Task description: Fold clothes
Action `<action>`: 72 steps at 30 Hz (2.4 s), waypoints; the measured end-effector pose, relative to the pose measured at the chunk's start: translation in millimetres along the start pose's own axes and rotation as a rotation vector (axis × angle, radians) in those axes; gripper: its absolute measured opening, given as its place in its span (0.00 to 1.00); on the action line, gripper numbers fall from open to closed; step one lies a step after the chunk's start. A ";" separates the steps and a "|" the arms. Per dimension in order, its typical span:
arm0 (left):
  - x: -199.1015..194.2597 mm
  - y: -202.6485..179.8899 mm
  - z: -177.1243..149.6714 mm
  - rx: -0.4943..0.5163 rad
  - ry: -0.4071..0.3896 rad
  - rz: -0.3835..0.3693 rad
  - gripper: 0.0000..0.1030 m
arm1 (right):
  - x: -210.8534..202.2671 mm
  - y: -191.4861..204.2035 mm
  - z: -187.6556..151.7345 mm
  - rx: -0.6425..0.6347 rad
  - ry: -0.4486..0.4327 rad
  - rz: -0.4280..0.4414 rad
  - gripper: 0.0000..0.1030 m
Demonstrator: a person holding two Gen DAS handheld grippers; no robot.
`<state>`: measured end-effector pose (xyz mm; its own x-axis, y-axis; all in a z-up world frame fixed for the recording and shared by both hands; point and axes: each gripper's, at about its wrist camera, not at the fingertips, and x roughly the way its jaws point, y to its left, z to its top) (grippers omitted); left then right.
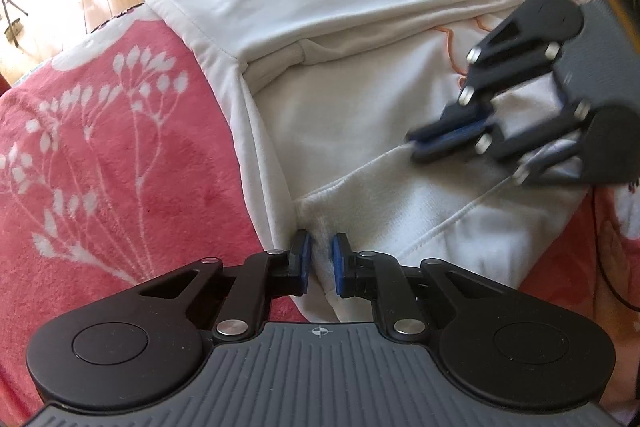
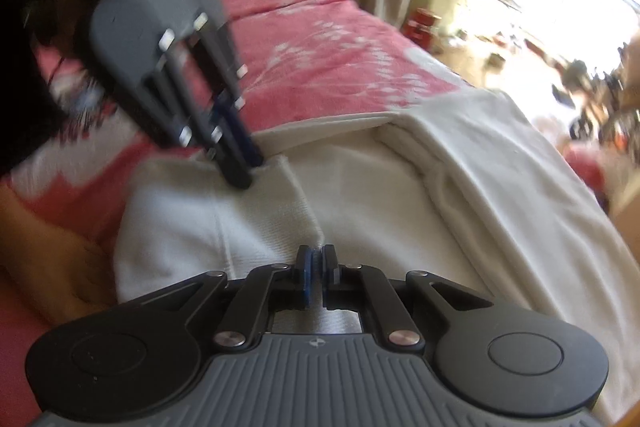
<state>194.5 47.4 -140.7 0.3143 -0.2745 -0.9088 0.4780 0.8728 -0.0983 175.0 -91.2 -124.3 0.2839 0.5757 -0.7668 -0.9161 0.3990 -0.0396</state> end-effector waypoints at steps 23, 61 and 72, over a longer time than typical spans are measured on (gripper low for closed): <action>5.8 -1.3 -0.3 0.019 0.005 0.007 0.11 | -99.3 -36.3 -109.1 0.266 0.142 -0.260 0.17; 9.7 -5.2 -1.5 0.030 0.001 0.013 0.14 | -118.5 -53.7 -137.9 0.113 0.288 -0.439 0.03; 9.5 -3.5 -0.9 0.030 0.004 0.009 0.14 | -155.9 -69.8 -156.4 0.379 0.144 -0.548 0.35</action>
<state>195.1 42.1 -149.3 0.3155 -0.2652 -0.9111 0.4997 0.8627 -0.0781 150.4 -320.3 -102.2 0.6138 0.1286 -0.7789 -0.4808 0.8435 -0.2396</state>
